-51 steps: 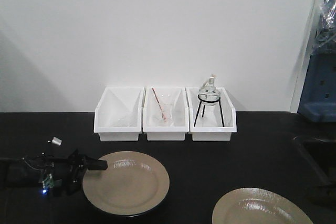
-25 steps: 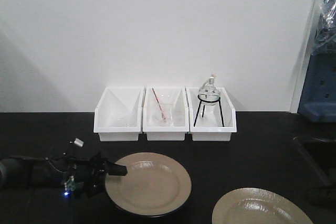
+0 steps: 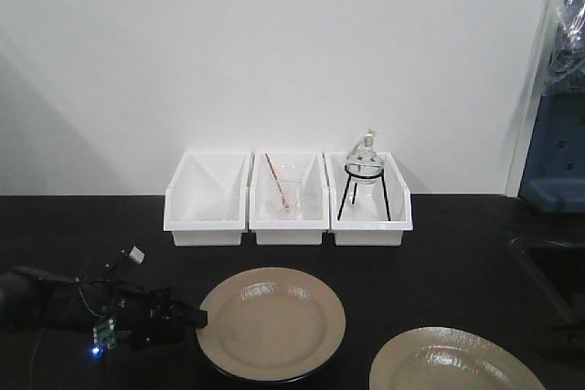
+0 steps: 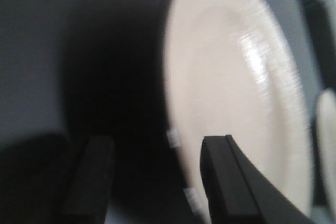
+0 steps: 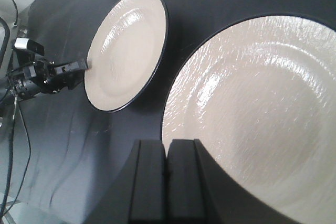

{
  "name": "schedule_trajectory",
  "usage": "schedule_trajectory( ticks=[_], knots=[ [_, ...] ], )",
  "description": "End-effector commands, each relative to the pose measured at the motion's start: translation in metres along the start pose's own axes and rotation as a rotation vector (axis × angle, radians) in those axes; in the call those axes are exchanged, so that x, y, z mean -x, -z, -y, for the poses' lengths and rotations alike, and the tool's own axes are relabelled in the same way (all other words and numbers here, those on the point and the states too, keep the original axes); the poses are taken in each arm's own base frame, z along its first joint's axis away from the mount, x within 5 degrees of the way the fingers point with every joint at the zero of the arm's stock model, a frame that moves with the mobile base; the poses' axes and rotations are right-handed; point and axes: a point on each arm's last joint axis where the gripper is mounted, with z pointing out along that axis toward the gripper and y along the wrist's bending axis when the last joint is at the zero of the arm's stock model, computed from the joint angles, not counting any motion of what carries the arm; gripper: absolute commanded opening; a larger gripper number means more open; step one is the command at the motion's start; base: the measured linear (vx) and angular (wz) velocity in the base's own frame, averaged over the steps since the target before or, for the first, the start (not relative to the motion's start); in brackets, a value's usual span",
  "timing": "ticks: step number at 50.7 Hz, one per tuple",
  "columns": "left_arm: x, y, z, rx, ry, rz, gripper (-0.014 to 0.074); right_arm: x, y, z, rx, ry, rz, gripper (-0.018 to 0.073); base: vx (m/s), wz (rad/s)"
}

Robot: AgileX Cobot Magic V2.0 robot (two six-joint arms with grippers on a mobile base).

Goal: Arrange circular plates on left workspace
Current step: 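Withdraw the left gripper away from the plate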

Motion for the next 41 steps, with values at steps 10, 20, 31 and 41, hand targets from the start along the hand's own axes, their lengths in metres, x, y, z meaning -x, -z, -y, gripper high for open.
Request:
schedule_trajectory(
  ticks=[10, 20, 31, 41],
  knots=[
    [0.033, 0.063, 0.057, 0.074, -0.257, 0.086, 0.045, 0.01, 0.009, -0.012, 0.033, 0.02, 0.065, 0.0012, 0.0, 0.0],
    [0.044, 0.143, 0.103, 0.033, -0.345, 0.185, 0.0187, 0.008, 0.009, -0.007, -0.014, 0.052, 0.043, 0.0012, 0.0, 0.0],
    [0.035, 0.223, 0.155, 0.038, -0.476, 0.279, -0.0003, 0.01, 0.035, 0.034, -0.283, -0.148, 0.112, 0.0012, 0.0, 0.0],
    [0.004, 0.25, 0.183, 0.055, -0.5, 0.333, -0.0001, 0.005, 0.059, 0.082, -0.333, -0.433, 0.219, 0.0012, 0.0, 0.0]
  ],
)
